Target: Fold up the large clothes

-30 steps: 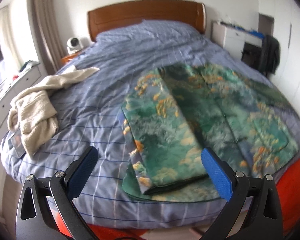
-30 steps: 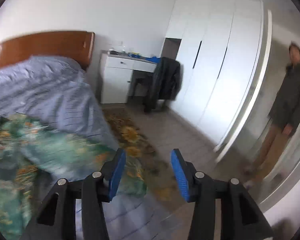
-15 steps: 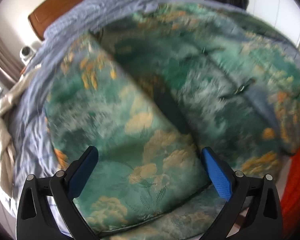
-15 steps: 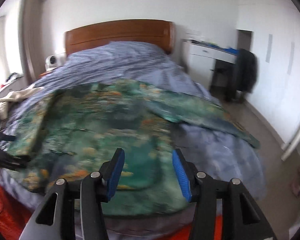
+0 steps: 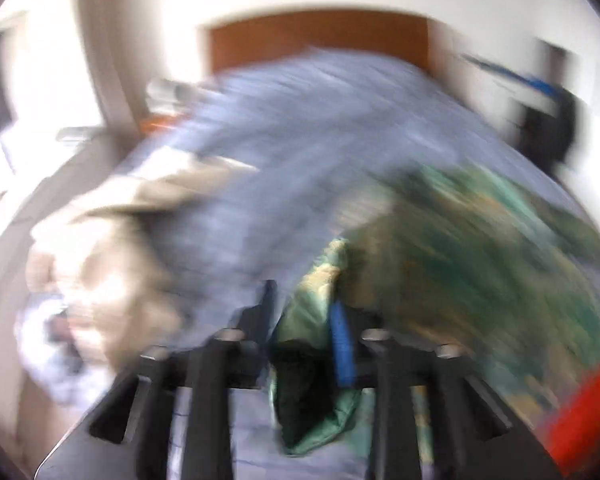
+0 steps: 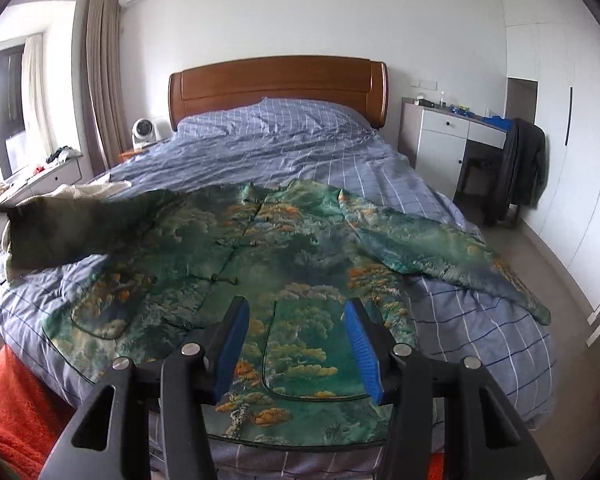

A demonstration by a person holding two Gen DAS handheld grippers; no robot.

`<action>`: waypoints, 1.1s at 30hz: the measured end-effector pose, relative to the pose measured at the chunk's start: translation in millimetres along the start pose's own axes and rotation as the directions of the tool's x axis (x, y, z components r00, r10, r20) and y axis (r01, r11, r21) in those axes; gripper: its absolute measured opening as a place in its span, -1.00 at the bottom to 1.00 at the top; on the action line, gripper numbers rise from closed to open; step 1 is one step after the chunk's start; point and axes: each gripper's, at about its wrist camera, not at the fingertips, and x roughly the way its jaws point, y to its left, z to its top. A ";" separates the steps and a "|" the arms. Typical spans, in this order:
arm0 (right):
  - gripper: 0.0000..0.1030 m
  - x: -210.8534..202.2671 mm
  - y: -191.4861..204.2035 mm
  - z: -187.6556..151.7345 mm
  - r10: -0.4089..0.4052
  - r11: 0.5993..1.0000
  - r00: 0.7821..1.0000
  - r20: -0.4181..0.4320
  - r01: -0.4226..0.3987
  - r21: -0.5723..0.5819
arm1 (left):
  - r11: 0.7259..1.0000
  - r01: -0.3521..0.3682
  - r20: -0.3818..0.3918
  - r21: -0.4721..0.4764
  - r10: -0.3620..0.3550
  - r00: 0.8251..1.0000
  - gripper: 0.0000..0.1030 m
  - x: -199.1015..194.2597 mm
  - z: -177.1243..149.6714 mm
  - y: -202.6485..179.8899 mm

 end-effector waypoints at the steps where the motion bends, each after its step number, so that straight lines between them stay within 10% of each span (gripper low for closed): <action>1: -0.01 -1.9 -1.6 1.5 -0.003 1.000 1.000 0.005 0.003 0.001 | 0.991 -0.119 0.033 -0.052 0.121 0.992 0.33 -4.3 8.0 29.3; 5: -0.01 -8.3 -9.9 8.8 -0.033 0.999 0.999 0.024 0.033 -0.006 | 0.955 -0.246 0.051 -0.166 0.257 0.965 0.60 -24.3 1.7 86.3; 10: 0.24 -7.4 -37.5 9.3 -0.062 0.998 0.998 -0.018 0.062 0.010 | 0.990 0.023 -0.086 -0.137 -0.035 0.996 0.80 -8.2 -63.7 33.7; 16: 0.42 31.4 -105.4 -17.0 -0.006 0.996 0.970 -0.243 0.027 0.082 | 0.942 0.327 -0.380 -0.070 -0.329 0.865 0.78 67.5 -154.6 -92.9; 23: 0.42 98.7 -158.6 -69.3 0.107 0.978 0.884 -0.456 -0.011 0.208 | 0.918 0.388 -0.441 -0.084 -0.383 0.812 0.76 107.4 -172.8 -123.5; 27: 0.37 125.3 -156.0 -87.6 0.266 0.939 0.843 -0.468 -0.117 0.322 | 0.889 0.434 -0.441 -0.144 -0.450 0.776 -0.26 108.6 -176.3 -118.6; 28: -0.09 129.0 -151.3 -88.2 0.258 0.945 0.845 -0.469 -0.119 0.305 | 0.888 0.436 -0.439 -0.144 -0.453 0.776 -0.51 105.5 -174.7 -120.4; 29: -0.58 129.9 -148.2 -87.4 0.242 0.953 0.848 -0.472 -0.114 0.282 | 0.888 0.439 -0.439 -0.140 -0.452 0.776 -0.63 102.3 -172.6 -123.2; 33: -0.72 114.5 -139.6 -79.2 0.206 0.965 0.868 -0.452 -0.105 0.239 | 0.890 0.452 -0.436 -0.065 -0.433 0.789 -0.75 86.8 -171.7 -129.0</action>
